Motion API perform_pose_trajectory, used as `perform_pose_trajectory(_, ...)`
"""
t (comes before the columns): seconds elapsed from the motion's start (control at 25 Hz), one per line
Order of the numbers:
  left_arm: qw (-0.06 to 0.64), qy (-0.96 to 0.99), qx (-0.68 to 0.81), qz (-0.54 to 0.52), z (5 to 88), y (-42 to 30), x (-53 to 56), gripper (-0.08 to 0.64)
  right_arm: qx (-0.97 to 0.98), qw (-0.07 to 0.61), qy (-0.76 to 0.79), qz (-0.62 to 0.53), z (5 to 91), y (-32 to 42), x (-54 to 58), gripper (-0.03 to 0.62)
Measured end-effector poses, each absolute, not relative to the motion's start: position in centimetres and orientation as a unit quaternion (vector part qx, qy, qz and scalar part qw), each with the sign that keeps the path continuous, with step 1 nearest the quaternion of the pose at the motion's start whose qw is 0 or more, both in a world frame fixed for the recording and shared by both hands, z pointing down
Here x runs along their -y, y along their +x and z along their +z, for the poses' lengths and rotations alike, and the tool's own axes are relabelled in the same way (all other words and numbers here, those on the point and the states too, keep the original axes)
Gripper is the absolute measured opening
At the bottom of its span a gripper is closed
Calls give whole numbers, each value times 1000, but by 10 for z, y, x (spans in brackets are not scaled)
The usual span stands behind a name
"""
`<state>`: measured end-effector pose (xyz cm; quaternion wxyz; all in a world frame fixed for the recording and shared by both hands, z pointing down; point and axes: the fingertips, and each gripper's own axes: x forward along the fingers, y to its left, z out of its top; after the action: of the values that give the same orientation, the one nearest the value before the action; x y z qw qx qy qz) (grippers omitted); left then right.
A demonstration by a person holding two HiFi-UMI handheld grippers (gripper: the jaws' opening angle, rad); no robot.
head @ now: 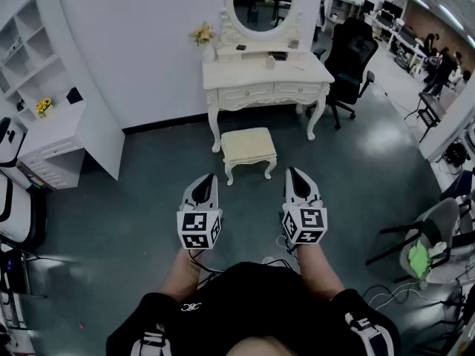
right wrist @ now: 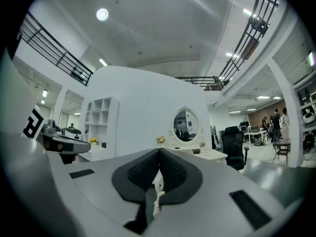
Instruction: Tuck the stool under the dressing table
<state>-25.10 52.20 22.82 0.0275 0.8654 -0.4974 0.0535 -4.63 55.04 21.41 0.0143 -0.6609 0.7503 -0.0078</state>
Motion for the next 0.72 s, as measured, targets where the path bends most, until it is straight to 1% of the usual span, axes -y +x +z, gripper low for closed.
perform_pose_trajectory(0.48,33,870,487,70,241,-201,-503,20,-758,11,-652,-10,226,-14,-528,17)
perform_pose_trajectory(0.72,32,866,493,76,241,-168,-490,20,-763,10,-646,-13,229,19,-512,17)
